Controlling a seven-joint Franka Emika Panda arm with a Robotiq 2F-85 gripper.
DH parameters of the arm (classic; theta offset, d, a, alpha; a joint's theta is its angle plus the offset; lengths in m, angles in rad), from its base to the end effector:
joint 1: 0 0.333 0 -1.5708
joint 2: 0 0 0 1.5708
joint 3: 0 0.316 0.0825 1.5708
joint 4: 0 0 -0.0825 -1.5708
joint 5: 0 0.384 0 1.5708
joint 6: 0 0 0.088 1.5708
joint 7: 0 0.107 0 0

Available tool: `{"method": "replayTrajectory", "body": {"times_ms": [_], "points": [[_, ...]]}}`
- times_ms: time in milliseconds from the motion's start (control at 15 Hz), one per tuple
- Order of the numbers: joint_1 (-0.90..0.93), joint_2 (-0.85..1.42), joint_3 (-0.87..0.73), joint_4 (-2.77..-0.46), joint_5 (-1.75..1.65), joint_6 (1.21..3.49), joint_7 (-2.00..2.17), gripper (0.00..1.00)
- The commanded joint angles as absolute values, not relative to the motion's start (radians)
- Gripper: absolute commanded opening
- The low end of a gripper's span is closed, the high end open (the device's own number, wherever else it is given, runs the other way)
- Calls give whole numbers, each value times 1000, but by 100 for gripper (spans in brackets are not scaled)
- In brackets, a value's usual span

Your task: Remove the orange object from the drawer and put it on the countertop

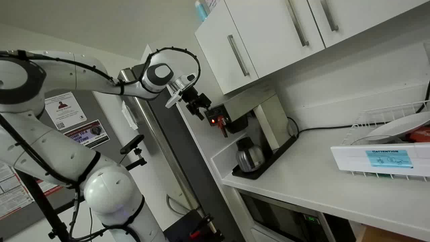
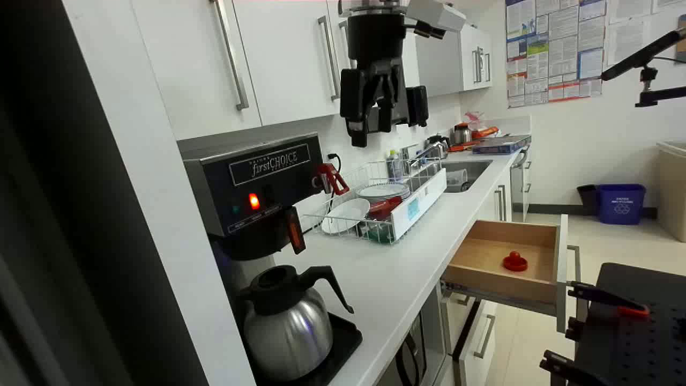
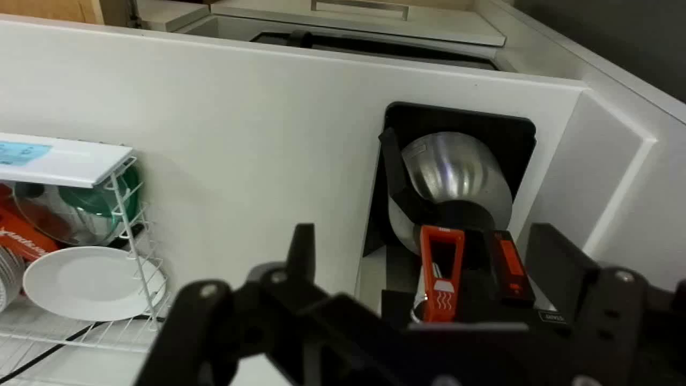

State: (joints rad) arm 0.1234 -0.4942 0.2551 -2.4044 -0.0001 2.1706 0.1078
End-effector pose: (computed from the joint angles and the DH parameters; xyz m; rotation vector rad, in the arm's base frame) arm 0.3942 0.1665 0.5124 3.0288 0.3901 0.4105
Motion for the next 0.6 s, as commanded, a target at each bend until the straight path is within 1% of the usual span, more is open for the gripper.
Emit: {"method": "replayTrajectory", "body": {"times_ms": [0, 333, 533], "points": [[142, -491, 240, -2402, -11, 2167, 116, 100], [142, -491, 241, -2402, -11, 2167, 116, 100], [110, -516, 220, -2433, -45, 2188, 122, 100]]}}
